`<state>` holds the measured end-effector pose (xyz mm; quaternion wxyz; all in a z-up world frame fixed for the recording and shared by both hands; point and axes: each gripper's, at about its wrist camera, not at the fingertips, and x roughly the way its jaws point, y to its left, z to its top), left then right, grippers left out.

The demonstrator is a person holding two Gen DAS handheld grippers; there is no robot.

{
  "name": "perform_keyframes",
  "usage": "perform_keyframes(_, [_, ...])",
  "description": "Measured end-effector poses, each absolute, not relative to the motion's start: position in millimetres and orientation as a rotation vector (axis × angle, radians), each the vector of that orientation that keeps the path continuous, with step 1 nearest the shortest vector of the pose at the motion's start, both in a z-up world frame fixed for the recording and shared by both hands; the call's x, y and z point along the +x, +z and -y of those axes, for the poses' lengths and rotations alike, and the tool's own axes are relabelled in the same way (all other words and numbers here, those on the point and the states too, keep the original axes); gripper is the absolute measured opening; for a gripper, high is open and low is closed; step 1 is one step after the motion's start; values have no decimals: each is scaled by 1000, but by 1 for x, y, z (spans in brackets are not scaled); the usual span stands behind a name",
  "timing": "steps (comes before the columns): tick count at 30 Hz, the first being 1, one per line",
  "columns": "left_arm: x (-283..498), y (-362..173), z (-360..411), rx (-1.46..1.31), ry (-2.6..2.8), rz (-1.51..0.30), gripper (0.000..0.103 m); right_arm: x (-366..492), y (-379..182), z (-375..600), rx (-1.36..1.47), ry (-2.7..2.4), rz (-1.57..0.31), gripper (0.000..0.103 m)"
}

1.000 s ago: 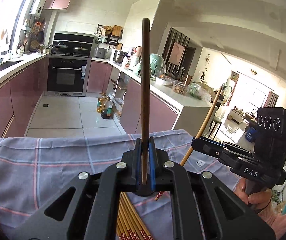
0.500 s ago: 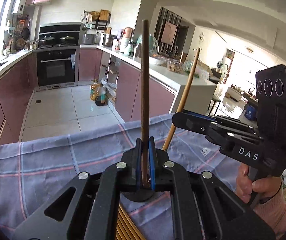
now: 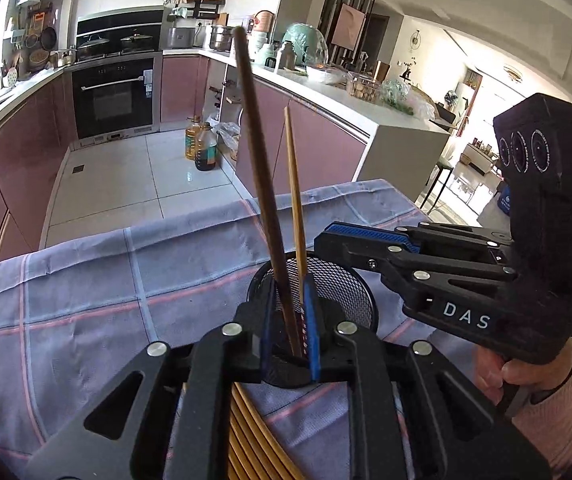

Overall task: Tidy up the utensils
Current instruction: 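Lift the chopstick with the left gripper into the mesh cup while the right gripper inserts its chopstick, then open the left gripper and withdraw while the right gripper releases its chopstick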

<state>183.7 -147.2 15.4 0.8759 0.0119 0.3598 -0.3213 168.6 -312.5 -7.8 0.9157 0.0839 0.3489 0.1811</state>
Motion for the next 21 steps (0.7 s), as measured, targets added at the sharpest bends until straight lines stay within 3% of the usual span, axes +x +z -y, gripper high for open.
perform_keyframes(12, [159,40,104,-21,-609,-603,33,123,7,313,195,389,-606,36])
perform_keyframes(21, [127,5,59,-1,-560,-657,39,83,-28,288,170,483,-695,40])
